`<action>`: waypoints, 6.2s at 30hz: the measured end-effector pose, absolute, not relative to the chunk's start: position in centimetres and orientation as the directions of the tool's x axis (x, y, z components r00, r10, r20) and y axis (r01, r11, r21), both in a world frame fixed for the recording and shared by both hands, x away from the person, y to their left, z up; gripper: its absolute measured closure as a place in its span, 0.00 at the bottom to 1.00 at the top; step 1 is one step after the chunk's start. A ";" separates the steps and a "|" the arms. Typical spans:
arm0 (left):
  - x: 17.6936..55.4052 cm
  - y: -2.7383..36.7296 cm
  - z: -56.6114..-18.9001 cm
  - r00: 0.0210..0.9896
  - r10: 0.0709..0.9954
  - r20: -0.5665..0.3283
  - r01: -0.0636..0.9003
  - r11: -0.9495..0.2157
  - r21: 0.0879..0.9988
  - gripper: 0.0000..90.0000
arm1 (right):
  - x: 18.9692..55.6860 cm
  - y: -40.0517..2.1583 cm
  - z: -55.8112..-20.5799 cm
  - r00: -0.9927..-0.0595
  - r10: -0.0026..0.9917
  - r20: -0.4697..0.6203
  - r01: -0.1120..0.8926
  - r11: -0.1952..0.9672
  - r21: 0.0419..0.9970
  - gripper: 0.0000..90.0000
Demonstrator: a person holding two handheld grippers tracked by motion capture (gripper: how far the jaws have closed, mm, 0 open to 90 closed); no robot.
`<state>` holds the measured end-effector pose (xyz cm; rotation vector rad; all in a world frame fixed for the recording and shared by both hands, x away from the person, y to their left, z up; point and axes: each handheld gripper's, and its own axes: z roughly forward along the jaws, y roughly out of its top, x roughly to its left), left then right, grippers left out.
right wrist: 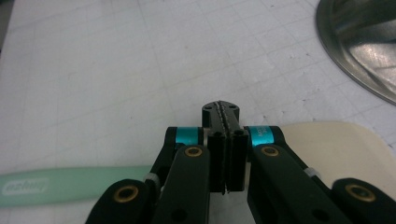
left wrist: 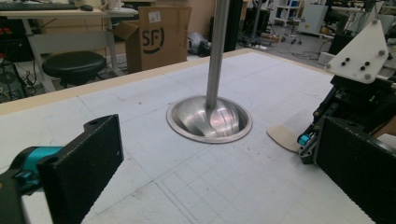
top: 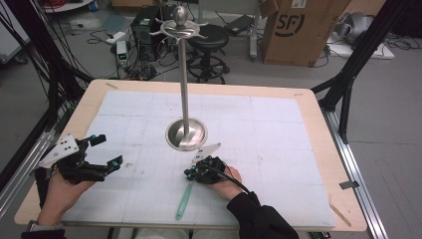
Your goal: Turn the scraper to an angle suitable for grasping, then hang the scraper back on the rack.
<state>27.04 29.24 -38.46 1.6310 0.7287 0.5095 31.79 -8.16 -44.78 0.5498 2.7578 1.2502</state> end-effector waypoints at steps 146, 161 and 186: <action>29.9 24.5 -38.9 0.753 0.656 -0.039 0.186 -0.157 0.970 0.02 | 30.6 -25.2 -39.2 -0.774 0.626 0.100 0.303 0.226 0.926 0.19; 29.4 24.7 -38.6 0.758 0.651 -0.037 0.176 -0.151 0.973 0.02 | 31.2 -23.3 -39.5 -0.880 0.468 0.080 0.292 0.400 0.869 0.16; 28.5 25.7 -38.8 0.752 0.657 -0.040 0.183 -0.149 0.972 0.02 | 33.8 -18.6 -42.4 -0.935 0.353 -0.001 0.279 0.740 0.612 0.51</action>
